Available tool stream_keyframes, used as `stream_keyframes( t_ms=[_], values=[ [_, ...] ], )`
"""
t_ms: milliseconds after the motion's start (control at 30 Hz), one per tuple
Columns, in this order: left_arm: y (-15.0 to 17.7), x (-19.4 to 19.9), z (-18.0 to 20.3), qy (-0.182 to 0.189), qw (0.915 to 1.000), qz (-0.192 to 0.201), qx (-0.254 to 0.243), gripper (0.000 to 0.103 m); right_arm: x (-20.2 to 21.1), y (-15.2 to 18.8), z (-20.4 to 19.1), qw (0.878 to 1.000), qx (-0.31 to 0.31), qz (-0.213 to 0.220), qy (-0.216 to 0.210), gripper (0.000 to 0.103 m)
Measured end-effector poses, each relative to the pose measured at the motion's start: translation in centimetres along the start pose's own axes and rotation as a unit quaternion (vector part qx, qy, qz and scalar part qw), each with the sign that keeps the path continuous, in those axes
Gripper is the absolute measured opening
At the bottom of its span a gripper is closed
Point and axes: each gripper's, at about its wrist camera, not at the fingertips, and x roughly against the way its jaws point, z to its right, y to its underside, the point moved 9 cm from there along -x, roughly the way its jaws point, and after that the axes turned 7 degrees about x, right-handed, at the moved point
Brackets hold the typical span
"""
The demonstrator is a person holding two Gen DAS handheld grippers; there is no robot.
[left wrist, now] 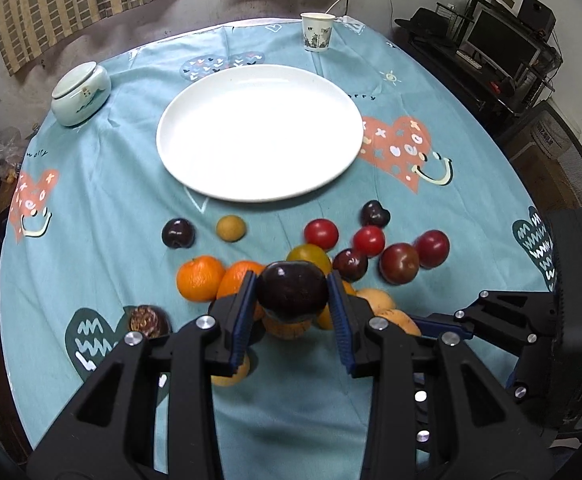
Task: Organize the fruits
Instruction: 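Grasp a dark plum with the left gripper while the right gripper holds the tan pear, then place the dark plum and tan pear on the white plate with both grippers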
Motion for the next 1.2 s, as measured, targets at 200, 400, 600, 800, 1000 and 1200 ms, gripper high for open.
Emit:
stream_keyframes(
  t_ms=[200, 400, 600, 800, 1000, 1200],
  values=[
    [-0.4, -0.5, -0.5, -0.001, 1.0, 0.002, -0.001, 0.036, -0.2, -0.8, -0.5, 1.0, 0.001, 0.001, -0.004, 0.043],
    [-0.3, 0.1, -1.1, -0.002, 0.9999, 0.011, 0.003, 0.036, 0.4, -1.2, -1.1, 1.0, 0.001, 0.01, 0.006, 0.043],
    [-0.2, 1.5, -1.2, -0.003, 0.9997, 0.025, 0.003, 0.036, 1.8, -1.2, -1.4, 0.999, 0.0, 0.025, 0.02, 0.043],
    [0.5, 2.0, -1.2, -0.005, 0.9997, 0.023, 0.0, 0.036, 1.6, -0.2, -2.1, 1.0, 0.005, 0.012, 0.021, 0.043],
    [-0.1, 2.0, -1.2, -0.007, 0.9997, 0.024, 0.0, 0.036, 1.5, -0.5, -2.2, 1.0, 0.008, 0.013, 0.017, 0.043],
    [-3.5, 1.0, -1.3, -0.011, 0.9995, 0.03, 0.001, 0.036, 2.2, -4.1, -0.1, 0.998, 0.031, 0.033, 0.036, 0.043]
  ],
)
